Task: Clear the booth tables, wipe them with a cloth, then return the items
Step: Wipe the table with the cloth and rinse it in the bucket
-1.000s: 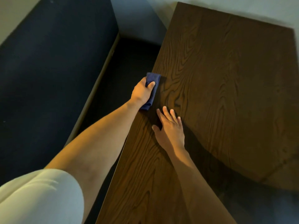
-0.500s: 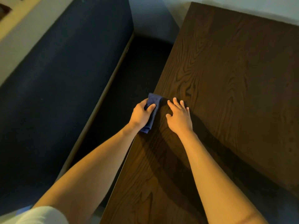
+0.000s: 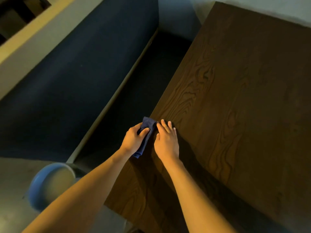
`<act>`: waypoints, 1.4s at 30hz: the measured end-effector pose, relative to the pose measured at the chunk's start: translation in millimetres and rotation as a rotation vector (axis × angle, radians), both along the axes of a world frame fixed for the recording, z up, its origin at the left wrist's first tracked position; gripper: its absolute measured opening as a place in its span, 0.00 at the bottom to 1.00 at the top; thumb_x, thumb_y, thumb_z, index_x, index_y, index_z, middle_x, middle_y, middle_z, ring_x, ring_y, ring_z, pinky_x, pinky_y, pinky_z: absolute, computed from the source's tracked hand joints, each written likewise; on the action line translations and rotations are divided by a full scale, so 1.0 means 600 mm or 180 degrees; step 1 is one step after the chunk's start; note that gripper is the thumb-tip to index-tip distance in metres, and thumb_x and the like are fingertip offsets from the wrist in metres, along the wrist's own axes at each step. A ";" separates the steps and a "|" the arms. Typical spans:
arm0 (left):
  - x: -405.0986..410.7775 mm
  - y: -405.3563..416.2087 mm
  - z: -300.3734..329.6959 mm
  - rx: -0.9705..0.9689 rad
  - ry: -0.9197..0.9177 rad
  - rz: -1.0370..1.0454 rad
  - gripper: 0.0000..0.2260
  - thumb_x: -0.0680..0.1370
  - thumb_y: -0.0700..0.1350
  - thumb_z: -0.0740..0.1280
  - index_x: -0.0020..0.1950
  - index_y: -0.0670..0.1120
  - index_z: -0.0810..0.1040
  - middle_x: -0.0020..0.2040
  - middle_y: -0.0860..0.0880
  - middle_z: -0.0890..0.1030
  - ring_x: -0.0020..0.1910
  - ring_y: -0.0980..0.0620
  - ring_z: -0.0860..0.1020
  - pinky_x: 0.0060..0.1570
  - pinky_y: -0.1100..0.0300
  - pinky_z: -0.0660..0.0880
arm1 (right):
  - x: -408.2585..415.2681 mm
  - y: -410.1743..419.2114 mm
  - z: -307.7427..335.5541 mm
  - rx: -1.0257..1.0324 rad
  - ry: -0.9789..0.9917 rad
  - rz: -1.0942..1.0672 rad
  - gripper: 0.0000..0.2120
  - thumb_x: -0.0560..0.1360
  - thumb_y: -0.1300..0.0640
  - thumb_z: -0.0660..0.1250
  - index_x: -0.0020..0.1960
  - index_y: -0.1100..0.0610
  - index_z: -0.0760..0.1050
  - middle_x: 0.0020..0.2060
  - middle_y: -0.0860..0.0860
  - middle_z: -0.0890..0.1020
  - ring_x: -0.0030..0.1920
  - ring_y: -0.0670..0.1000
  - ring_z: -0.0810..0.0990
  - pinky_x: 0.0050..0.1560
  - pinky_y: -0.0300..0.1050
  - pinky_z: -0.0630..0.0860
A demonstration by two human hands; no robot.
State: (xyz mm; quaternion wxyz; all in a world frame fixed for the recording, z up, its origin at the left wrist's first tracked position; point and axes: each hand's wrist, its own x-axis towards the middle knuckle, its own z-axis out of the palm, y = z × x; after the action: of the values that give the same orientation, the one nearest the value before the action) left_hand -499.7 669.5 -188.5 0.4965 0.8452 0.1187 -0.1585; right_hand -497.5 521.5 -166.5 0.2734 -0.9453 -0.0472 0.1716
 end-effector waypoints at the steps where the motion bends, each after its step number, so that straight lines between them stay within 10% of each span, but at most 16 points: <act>1: -0.027 0.010 -0.002 -0.0013 0.0020 0.0004 0.06 0.84 0.50 0.62 0.58 0.55 0.77 0.48 0.54 0.82 0.43 0.61 0.80 0.45 0.64 0.74 | -0.022 0.006 -0.001 0.0128 0.0030 -0.0022 0.23 0.84 0.59 0.55 0.79 0.51 0.59 0.80 0.49 0.58 0.80 0.50 0.49 0.80 0.50 0.48; 22: -0.342 0.117 -0.020 -0.0553 -0.0014 0.0401 0.11 0.84 0.51 0.63 0.64 0.54 0.79 0.49 0.57 0.84 0.48 0.60 0.82 0.52 0.59 0.77 | -0.287 0.145 -0.018 0.0368 0.0020 -0.0258 0.16 0.82 0.56 0.62 0.69 0.48 0.76 0.75 0.53 0.69 0.79 0.54 0.58 0.76 0.46 0.57; 31: -0.438 0.228 -0.016 -0.0268 0.0225 0.0138 0.10 0.83 0.48 0.64 0.45 0.48 0.81 0.38 0.48 0.83 0.39 0.49 0.80 0.45 0.48 0.75 | -0.400 0.246 0.001 0.0428 -0.0092 -0.0417 0.14 0.81 0.59 0.64 0.65 0.53 0.80 0.69 0.57 0.76 0.75 0.56 0.67 0.74 0.46 0.60; 38: -0.534 0.342 0.020 -0.1332 0.0248 0.1429 0.10 0.86 0.49 0.59 0.61 0.51 0.79 0.53 0.48 0.84 0.53 0.50 0.83 0.59 0.49 0.78 | -0.452 0.393 0.036 0.1515 0.0829 -0.0990 0.16 0.81 0.53 0.64 0.68 0.53 0.76 0.58 0.49 0.81 0.58 0.49 0.80 0.60 0.50 0.78; 42: -0.585 0.400 0.024 -0.2399 0.0183 0.2562 0.15 0.86 0.48 0.56 0.67 0.49 0.78 0.59 0.46 0.84 0.58 0.48 0.81 0.61 0.50 0.75 | -0.468 0.484 0.022 0.1244 0.1529 -0.0162 0.07 0.79 0.51 0.68 0.55 0.51 0.79 0.49 0.51 0.83 0.51 0.53 0.81 0.53 0.51 0.77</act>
State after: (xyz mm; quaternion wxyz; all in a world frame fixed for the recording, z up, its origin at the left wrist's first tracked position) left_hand -850.9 909.2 -174.3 0.7827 0.4921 0.3809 -0.0107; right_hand -778.4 811.7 -153.2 0.4575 -0.8081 0.0104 0.3708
